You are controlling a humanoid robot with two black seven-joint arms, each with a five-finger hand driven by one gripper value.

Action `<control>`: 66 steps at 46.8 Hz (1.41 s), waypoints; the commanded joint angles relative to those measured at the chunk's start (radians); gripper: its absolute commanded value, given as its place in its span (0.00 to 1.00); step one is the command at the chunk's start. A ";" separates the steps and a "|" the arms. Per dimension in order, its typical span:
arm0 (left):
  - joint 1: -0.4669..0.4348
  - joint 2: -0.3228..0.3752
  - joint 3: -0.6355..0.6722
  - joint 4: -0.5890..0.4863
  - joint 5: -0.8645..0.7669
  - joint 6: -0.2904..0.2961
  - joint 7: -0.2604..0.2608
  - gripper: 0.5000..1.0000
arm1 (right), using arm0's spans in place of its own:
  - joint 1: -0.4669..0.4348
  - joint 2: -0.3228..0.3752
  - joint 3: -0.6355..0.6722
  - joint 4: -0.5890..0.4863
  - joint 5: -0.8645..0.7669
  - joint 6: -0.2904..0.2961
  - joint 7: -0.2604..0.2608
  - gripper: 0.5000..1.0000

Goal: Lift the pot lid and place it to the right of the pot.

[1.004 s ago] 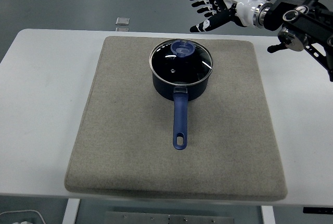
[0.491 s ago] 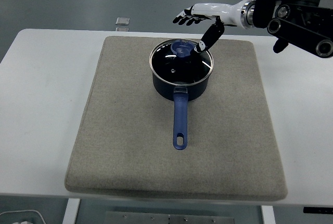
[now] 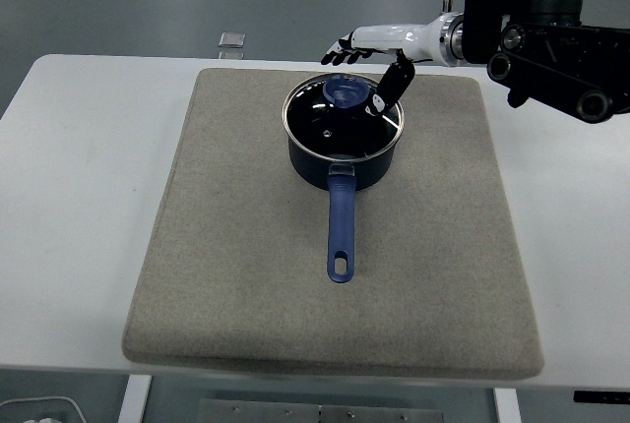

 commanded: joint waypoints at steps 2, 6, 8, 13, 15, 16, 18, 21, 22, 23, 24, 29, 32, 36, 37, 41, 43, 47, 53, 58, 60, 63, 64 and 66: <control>0.000 0.000 0.000 0.000 0.000 0.000 0.000 1.00 | 0.000 0.025 -0.015 -0.010 -0.019 0.000 0.000 0.79; 0.000 0.000 0.000 0.000 0.000 0.000 0.000 1.00 | 0.002 0.027 -0.022 -0.016 -0.023 0.000 0.000 0.73; 0.000 0.000 -0.002 0.000 0.000 0.000 0.000 1.00 | 0.002 0.028 -0.024 -0.017 -0.023 0.000 0.000 0.72; 0.000 0.000 0.000 0.000 0.000 0.000 0.000 1.00 | 0.002 0.028 -0.025 -0.019 -0.032 0.000 0.000 0.68; 0.000 0.000 0.000 0.000 0.000 0.000 0.000 1.00 | 0.008 0.027 -0.030 -0.019 -0.040 0.000 0.000 0.67; 0.000 0.000 0.000 0.000 0.000 0.000 0.000 1.00 | 0.009 0.025 -0.032 -0.019 -0.043 0.000 0.000 0.67; 0.000 0.000 0.000 0.000 0.000 0.000 0.000 1.00 | 0.012 0.022 -0.033 -0.019 -0.043 0.000 0.000 0.67; 0.000 0.000 0.000 0.000 0.000 0.000 0.000 1.00 | 0.018 0.019 -0.035 -0.019 -0.043 0.000 0.001 0.67; 0.000 0.000 0.000 0.000 0.000 0.000 0.000 1.00 | 0.022 0.019 -0.036 -0.019 -0.043 0.000 0.000 0.67; 0.000 0.000 0.000 0.000 0.000 0.000 0.000 1.00 | 0.022 0.019 -0.036 -0.019 -0.043 0.000 0.000 0.66; 0.000 0.000 0.000 0.000 0.000 0.000 0.000 1.00 | 0.022 0.018 -0.036 -0.019 -0.043 0.000 0.000 0.66; 0.000 0.000 0.000 0.000 0.000 0.000 0.000 1.00 | 0.022 0.019 -0.036 -0.019 -0.045 0.001 0.001 0.63; 0.000 0.000 0.000 0.000 0.000 0.000 0.000 1.00 | 0.020 0.024 -0.036 -0.020 -0.045 0.000 0.000 0.61; 0.000 0.000 0.000 0.000 0.000 0.000 0.000 1.00 | 0.020 0.025 -0.036 -0.020 -0.045 0.000 0.001 0.58; 0.000 0.000 0.000 0.000 0.000 0.000 0.000 1.00 | 0.020 0.025 -0.036 -0.022 -0.045 0.000 0.000 0.56; 0.000 0.000 0.000 0.000 0.000 0.000 0.000 1.00 | 0.020 0.024 -0.036 -0.023 -0.045 0.000 0.001 0.52; 0.000 0.000 0.000 0.000 0.000 0.000 0.000 1.00 | 0.020 0.024 -0.036 -0.025 -0.045 0.000 0.001 0.51; 0.000 0.000 0.000 0.000 0.000 0.000 0.000 1.00 | 0.020 0.024 -0.036 -0.025 -0.045 0.000 0.001 0.49; 0.000 0.000 0.000 0.000 0.000 0.000 0.000 1.00 | 0.019 0.025 -0.035 -0.025 -0.045 0.000 0.001 0.46; 0.000 0.000 0.000 0.000 0.000 0.000 0.000 1.00 | 0.020 0.027 -0.033 -0.025 -0.045 0.001 0.001 0.45; 0.000 0.000 0.000 0.000 0.000 0.000 0.000 1.00 | 0.019 0.027 -0.035 -0.025 -0.045 0.001 0.001 0.44; 0.000 0.000 0.000 0.000 0.000 0.000 0.000 1.00 | 0.019 0.028 -0.035 -0.025 -0.046 0.003 0.001 0.38; 0.000 0.000 -0.002 0.000 0.000 0.000 0.000 1.00 | 0.019 0.028 -0.033 -0.025 -0.045 0.003 0.001 0.37; 0.000 0.000 0.000 0.000 0.000 0.000 0.000 1.00 | 0.017 0.028 -0.033 -0.025 -0.046 0.004 0.001 0.32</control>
